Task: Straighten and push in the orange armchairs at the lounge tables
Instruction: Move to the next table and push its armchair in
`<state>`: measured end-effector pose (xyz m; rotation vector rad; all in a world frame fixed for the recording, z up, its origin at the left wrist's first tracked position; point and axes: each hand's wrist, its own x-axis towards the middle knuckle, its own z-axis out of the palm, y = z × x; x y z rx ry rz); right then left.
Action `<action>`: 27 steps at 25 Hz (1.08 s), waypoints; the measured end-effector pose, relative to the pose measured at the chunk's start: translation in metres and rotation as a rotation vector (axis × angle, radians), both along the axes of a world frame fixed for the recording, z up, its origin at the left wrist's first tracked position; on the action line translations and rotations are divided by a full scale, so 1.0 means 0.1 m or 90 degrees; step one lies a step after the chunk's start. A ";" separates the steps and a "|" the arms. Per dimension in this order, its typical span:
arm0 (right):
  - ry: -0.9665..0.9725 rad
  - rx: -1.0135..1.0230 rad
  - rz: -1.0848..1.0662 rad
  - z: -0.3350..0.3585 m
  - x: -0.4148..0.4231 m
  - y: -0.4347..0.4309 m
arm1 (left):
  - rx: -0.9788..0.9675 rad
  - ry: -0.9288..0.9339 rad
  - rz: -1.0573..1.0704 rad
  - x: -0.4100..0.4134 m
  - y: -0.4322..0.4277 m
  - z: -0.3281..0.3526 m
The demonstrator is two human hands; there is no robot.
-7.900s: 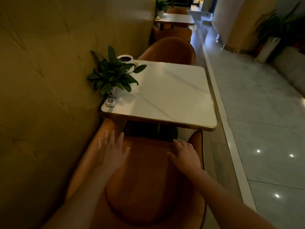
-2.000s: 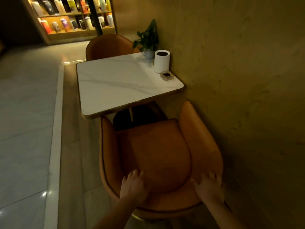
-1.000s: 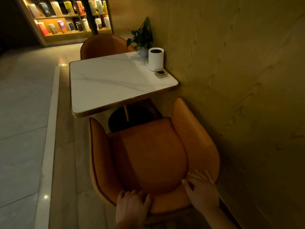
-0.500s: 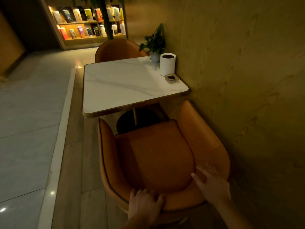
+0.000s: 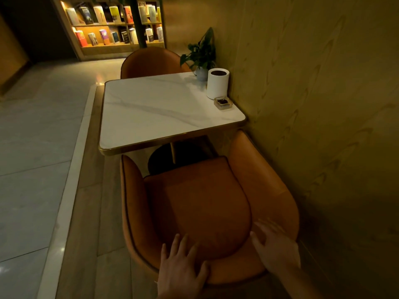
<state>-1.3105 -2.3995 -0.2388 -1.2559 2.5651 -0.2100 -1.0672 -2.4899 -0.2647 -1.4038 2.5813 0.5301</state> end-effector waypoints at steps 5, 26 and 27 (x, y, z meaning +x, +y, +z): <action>-0.004 -0.007 0.012 0.05 -0.25 -0.26 | 0.011 0.016 0.024 -0.26 -0.21 -0.02; -0.041 0.030 -0.033 0.10 -0.48 -0.59 | 0.031 0.075 0.004 -0.49 -0.52 -0.01; -0.039 0.032 -0.033 0.10 -0.49 -0.61 | 0.031 0.079 0.001 -0.50 -0.54 -0.01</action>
